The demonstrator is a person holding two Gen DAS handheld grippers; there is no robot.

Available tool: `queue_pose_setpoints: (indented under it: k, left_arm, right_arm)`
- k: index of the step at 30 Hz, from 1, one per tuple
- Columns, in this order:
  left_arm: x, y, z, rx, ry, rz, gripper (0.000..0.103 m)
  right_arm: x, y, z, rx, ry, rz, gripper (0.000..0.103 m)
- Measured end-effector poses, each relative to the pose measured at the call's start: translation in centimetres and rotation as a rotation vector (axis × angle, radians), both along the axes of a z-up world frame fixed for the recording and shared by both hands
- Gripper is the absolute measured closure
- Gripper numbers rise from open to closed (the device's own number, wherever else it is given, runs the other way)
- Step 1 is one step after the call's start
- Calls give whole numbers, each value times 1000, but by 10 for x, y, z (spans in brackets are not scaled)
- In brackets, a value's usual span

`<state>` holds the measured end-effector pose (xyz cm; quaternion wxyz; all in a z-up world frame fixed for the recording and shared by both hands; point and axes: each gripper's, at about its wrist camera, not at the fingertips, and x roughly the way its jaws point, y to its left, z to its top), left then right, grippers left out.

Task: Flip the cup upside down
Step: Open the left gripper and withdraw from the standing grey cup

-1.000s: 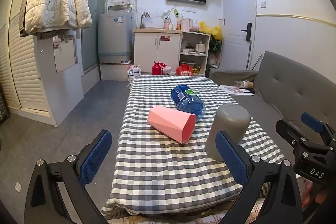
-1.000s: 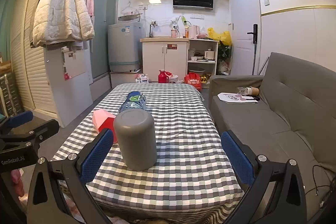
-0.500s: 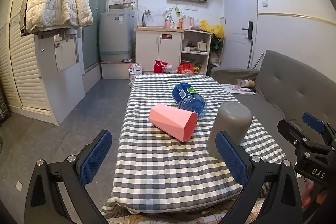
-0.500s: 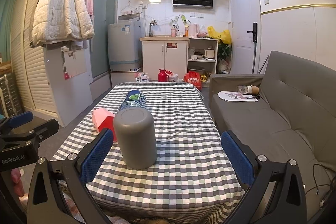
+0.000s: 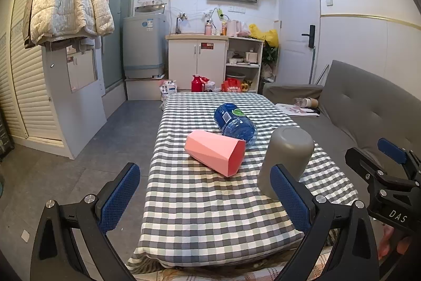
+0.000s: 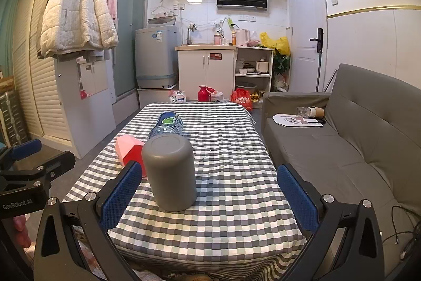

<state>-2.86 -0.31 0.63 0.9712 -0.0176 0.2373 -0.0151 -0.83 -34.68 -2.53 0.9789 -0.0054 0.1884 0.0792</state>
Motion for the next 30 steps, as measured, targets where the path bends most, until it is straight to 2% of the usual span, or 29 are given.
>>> queue_pose_setpoints:
  k: [30]
  left_arm:
    - [-1, 1, -1, 1, -4, 10, 1]
  right_arm:
    - [1, 3, -2, -1, 7, 3, 0]
